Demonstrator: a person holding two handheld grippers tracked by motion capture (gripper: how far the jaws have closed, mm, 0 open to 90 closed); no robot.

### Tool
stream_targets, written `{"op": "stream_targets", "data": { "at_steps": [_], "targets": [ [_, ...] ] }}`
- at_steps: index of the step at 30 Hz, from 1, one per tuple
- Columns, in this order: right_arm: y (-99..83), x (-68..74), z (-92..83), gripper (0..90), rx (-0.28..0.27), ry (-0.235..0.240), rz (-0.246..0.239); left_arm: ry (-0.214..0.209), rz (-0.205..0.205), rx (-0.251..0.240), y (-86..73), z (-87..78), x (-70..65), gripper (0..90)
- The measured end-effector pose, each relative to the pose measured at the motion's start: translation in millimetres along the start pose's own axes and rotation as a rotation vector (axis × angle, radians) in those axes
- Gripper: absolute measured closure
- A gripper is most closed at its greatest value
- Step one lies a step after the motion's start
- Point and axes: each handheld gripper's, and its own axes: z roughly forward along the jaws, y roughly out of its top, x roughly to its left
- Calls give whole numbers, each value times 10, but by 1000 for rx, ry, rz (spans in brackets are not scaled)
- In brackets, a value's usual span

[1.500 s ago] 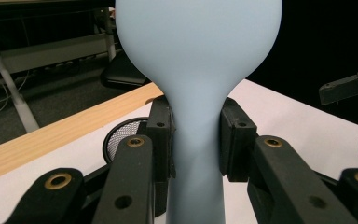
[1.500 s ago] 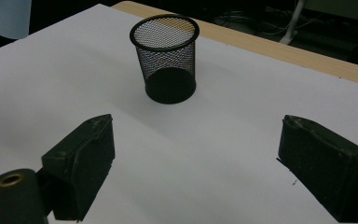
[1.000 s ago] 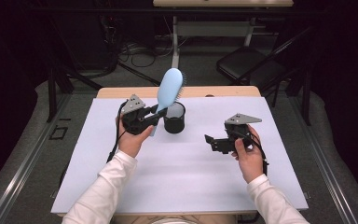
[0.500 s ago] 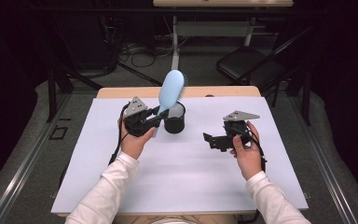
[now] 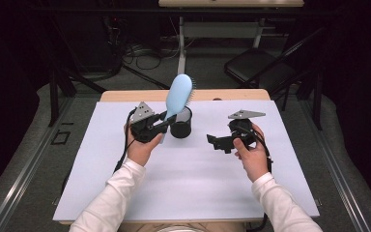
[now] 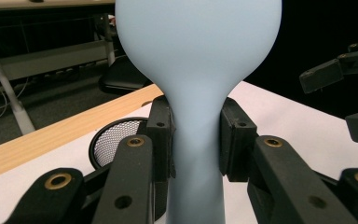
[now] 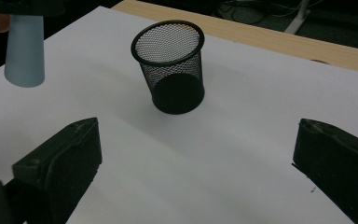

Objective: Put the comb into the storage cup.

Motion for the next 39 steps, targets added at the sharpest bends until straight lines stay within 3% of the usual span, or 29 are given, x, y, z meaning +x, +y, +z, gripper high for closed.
{"op": "stream_targets", "data": {
  "at_steps": [13, 39],
  "targets": [
    [97, -26, 65, 0, 6, -29, 51, -4, 0, -5, -14, -5, 4, 698],
    [283, 14, 128, 0, -2, 27, 86, 9, 2, -8, -36, -17, 18, 698]
  ]
}}
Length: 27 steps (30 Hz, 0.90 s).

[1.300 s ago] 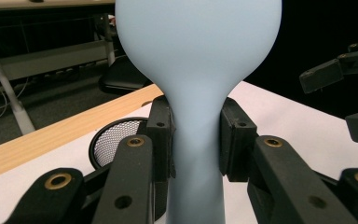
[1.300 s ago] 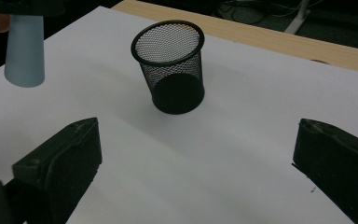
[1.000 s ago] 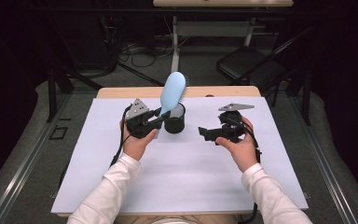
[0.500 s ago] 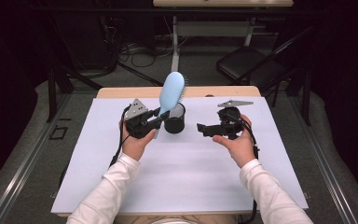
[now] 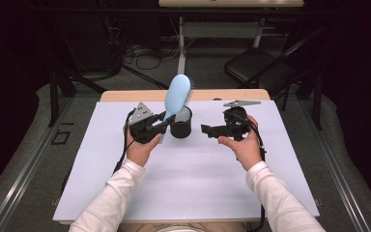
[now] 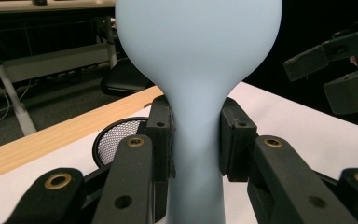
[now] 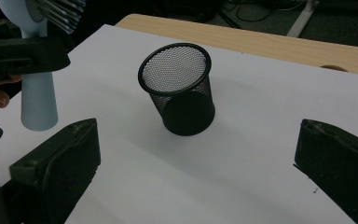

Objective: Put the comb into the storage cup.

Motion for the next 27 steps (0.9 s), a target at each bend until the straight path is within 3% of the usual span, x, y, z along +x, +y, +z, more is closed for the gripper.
{"op": "stream_targets", "data": {
  "at_steps": [27],
  "targets": [
    [298, 139, -7, 9, -43, 100, 61, 11, 26, 5, -35, 29, -64, 698]
  ]
}}
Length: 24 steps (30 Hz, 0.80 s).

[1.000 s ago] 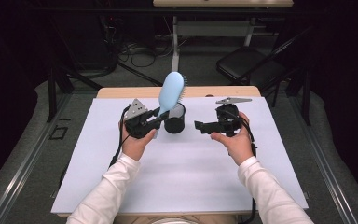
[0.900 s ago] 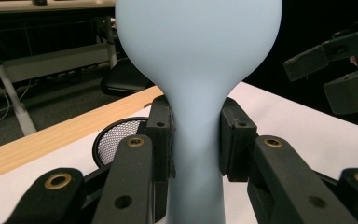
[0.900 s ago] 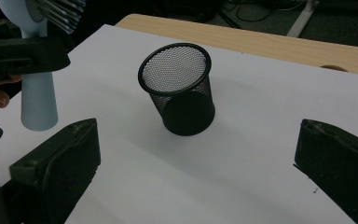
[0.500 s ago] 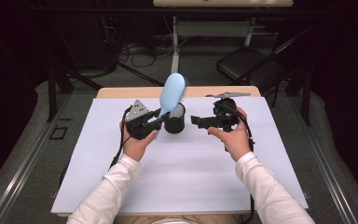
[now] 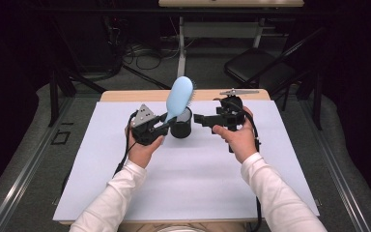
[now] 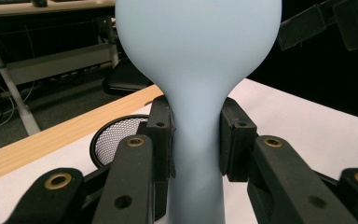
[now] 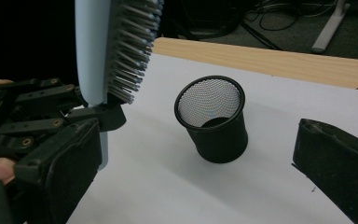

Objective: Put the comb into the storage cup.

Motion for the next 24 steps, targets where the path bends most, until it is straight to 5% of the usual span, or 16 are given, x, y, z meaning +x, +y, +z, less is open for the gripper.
{"op": "stream_targets", "data": {
  "at_steps": [24],
  "targets": [
    [76, 39, -5, 32, -24, 17, 23, -13, 29, 24, -61, 69, -96, 698]
  ]
}}
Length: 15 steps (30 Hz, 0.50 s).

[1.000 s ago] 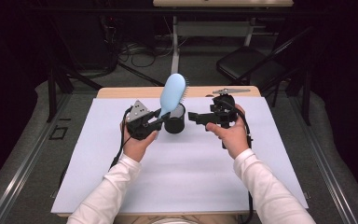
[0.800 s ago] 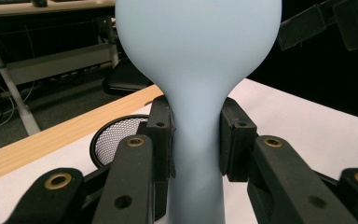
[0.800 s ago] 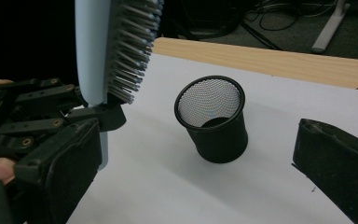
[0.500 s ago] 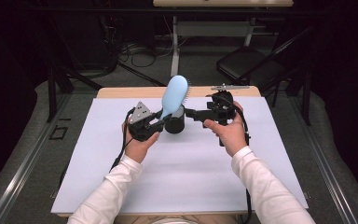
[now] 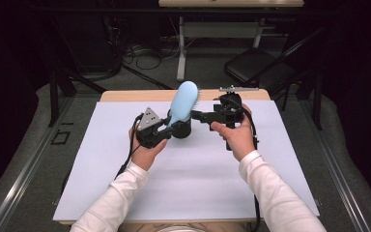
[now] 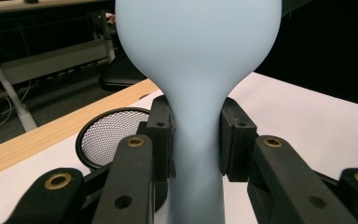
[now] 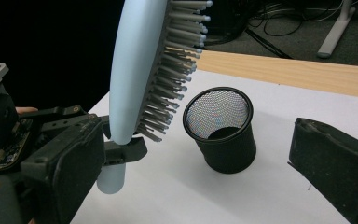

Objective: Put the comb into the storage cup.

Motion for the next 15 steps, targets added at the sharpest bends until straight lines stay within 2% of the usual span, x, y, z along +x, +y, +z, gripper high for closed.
{"op": "stream_targets", "data": {
  "at_steps": [15],
  "targets": [
    [38, -42, -25, 46, -24, 4, 39, -11, 18, 14, -32, 42, -78, 698]
  ]
}}
